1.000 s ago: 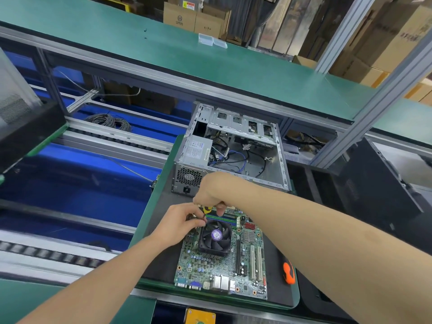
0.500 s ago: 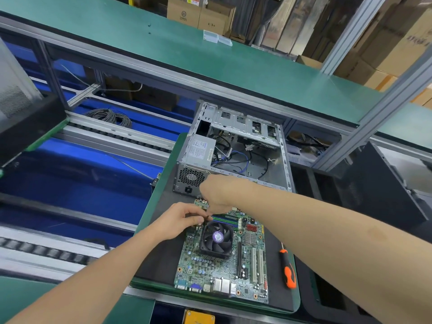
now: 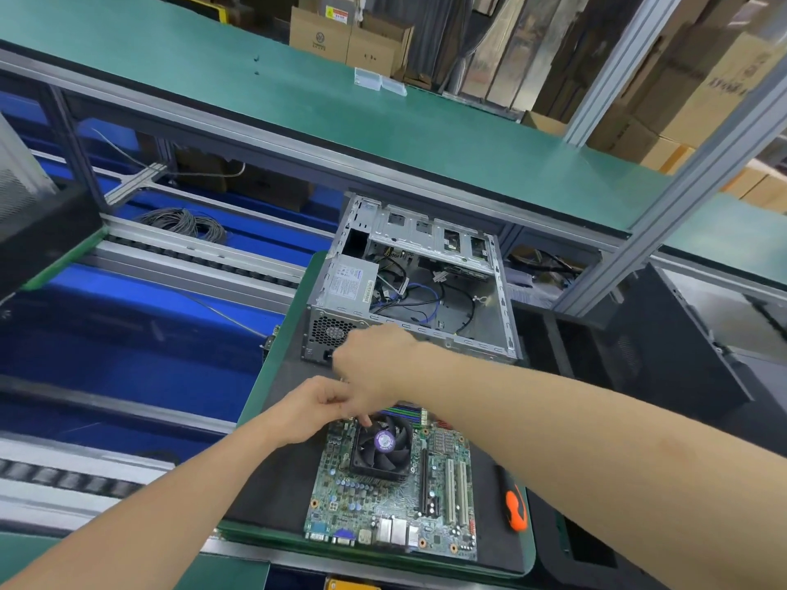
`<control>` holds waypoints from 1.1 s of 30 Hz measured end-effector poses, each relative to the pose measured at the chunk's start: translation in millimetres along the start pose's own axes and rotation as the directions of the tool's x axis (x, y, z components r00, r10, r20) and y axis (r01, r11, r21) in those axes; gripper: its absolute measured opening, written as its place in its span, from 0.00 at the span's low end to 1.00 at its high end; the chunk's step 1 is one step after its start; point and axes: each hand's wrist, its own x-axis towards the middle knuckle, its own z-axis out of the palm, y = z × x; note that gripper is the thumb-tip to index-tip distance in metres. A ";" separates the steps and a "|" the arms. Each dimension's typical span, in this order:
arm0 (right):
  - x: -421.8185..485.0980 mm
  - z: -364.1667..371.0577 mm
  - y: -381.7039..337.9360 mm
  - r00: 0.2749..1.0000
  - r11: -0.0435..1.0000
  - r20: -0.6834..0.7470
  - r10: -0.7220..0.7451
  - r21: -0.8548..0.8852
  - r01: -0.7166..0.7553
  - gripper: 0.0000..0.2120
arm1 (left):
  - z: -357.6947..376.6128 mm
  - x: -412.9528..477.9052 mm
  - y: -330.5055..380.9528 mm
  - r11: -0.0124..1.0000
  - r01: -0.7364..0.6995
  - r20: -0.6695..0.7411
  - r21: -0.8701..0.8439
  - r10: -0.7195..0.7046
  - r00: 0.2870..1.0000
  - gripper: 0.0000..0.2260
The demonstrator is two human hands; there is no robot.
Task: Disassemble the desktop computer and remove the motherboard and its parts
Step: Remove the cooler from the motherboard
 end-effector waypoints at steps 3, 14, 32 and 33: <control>16.0 -1.4 11.3 0.875 0.853 0.455 0.168 0.377 -0.360 0.24 | 2.1 0.9 -1.6 1.000 0.001 -0.008 0.008 -0.001 1.000 0.14; 14.2 6.8 9.9 0.964 1.000 0.265 0.010 -0.012 -0.008 0.20 | 3.4 3.6 -0.6 0.992 0.010 0.020 -0.126 -0.007 1.000 0.13; 20.3 0.6 5.5 0.820 0.818 0.534 0.207 0.365 -0.445 0.25 | 4.1 3.7 -9.0 0.998 -0.005 0.062 -0.068 0.009 0.998 0.12; 23.0 1.8 6.9 0.754 0.780 0.633 0.176 0.377 -0.499 0.24 | 3.7 4.1 -10.1 0.997 -0.001 0.067 -0.081 0.006 0.998 0.12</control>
